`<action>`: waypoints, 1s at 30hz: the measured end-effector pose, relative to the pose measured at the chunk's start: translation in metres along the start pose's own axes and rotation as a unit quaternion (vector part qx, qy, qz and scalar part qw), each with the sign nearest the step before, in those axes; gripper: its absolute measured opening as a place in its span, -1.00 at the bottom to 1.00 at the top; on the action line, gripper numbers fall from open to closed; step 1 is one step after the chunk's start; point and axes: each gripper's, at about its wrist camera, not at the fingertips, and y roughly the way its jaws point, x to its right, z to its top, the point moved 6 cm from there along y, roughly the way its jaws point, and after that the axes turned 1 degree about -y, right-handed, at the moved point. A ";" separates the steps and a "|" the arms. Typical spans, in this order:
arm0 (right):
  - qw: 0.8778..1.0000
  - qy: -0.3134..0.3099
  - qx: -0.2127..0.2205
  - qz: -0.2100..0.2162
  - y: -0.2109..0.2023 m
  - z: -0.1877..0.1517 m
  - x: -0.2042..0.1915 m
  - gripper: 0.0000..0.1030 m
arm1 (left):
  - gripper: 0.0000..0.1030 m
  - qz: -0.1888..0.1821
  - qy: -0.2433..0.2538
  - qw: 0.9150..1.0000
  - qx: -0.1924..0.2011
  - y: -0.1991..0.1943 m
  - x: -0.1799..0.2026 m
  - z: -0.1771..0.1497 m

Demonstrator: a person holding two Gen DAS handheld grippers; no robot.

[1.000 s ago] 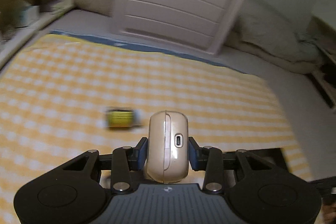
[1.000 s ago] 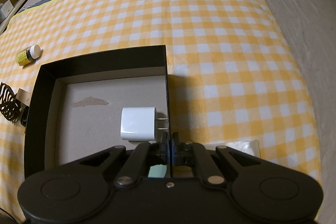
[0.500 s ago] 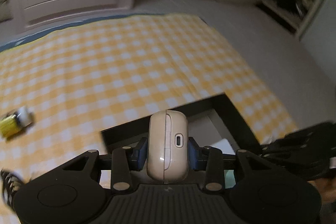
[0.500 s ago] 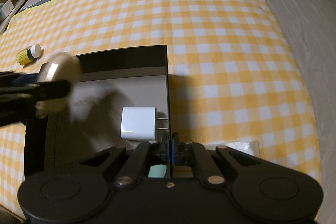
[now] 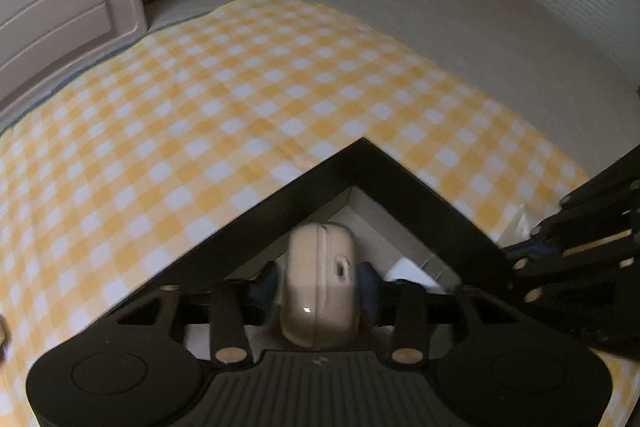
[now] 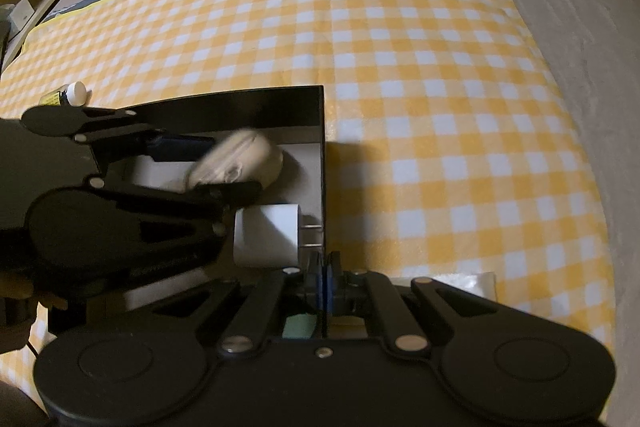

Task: Organize rigid objects
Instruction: 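Carry the earbud case into the black box and open the left gripper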

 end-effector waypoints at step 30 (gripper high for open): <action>1.000 -0.002 0.001 -0.003 0.001 -0.002 -0.005 -0.94 | -0.67 0.010 -0.007 0.999 -0.031 0.004 -0.010 -0.011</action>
